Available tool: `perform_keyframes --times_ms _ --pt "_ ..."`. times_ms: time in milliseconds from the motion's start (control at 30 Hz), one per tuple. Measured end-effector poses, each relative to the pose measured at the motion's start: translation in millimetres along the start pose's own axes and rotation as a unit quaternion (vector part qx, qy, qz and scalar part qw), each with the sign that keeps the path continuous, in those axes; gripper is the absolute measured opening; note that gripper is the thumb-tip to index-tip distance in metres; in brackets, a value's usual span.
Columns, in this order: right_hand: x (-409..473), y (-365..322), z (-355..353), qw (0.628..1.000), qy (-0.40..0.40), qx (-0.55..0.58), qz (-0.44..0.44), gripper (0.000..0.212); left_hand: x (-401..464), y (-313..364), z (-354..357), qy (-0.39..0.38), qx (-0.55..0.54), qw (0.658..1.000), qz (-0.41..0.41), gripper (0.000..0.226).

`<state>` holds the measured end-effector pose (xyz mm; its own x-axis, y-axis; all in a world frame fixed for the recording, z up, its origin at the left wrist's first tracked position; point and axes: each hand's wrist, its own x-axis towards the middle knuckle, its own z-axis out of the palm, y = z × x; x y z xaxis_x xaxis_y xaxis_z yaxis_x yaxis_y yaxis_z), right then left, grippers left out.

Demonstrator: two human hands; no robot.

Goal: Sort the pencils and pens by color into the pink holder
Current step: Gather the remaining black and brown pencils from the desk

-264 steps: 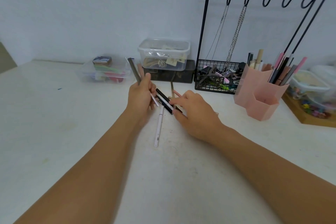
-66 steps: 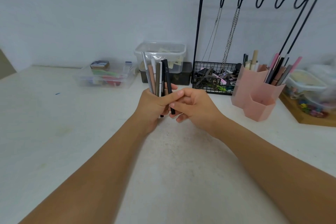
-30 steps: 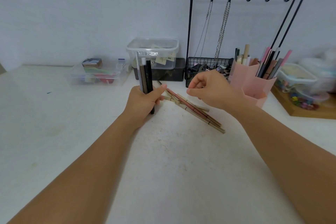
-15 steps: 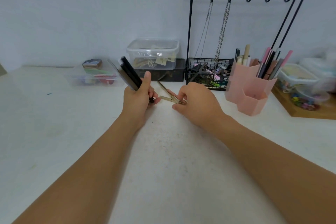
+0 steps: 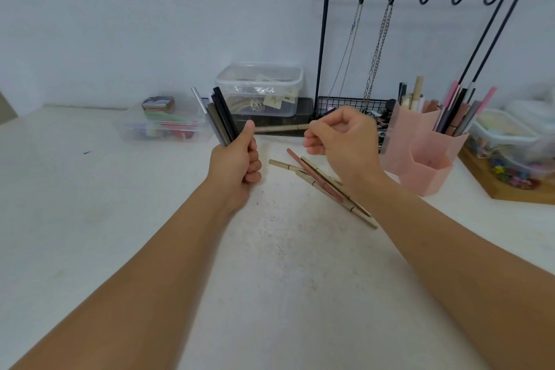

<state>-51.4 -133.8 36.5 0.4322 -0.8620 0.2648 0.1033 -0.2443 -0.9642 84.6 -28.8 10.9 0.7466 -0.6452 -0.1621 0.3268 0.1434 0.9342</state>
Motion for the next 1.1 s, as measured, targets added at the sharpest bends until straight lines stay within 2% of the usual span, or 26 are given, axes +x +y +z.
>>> perform_keyframes --times_ms 67,167,233,333,433,500,667,767,867,1000,1100 --pt "-5 -3 4 0.993 -0.013 0.101 0.055 0.008 -2 1 2 -0.001 -0.023 1.000 -0.008 0.040" --pt "-13 -2 10 0.955 -0.086 0.240 0.149 0.013 -7 3 6 -0.022 -0.048 0.999 -0.005 0.043" --pt "-17 1 11 0.943 -0.148 0.243 0.173 0.010 -9 2 9 -0.044 -0.059 0.997 0.002 0.057" --pt "-22 6 15 0.948 -0.213 0.175 0.159 0.009 -12 -1 11 -0.063 -0.045 0.997 0.017 0.072" --pt "-28 8 17 0.951 -0.243 0.120 0.146 0.016 -11 -6 10 -0.048 0.000 0.999 0.019 0.039" --pt "-29 8 17 0.953 -0.249 0.097 0.139 0.020 -8 -9 8 -0.047 0.017 0.999 0.020 0.029" --pt "-25 10 15 0.972 -0.218 -0.022 0.084 0.026 -8 -10 10 -0.083 0.053 0.995 0.031 0.027" --pt "-22 11 15 0.972 -0.211 -0.073 0.071 0.026 -10 -10 11 -0.078 0.075 0.994 0.032 0.029" --pt "-15 1 8 0.959 -0.241 -0.143 0.042 0.024 -9 -7 9 -0.063 0.064 0.996 0.018 0.032" --pt "10 -22 -16 0.946 -0.179 -0.270 -0.001 0.021 -8 -6 8 -0.078 0.040 0.996 0.003 0.036" --pt "23 -29 -36 0.897 -0.219 -0.382 0.029 0.019 -10 -4 8 -0.103 0.016 0.994 -0.024 0.035"
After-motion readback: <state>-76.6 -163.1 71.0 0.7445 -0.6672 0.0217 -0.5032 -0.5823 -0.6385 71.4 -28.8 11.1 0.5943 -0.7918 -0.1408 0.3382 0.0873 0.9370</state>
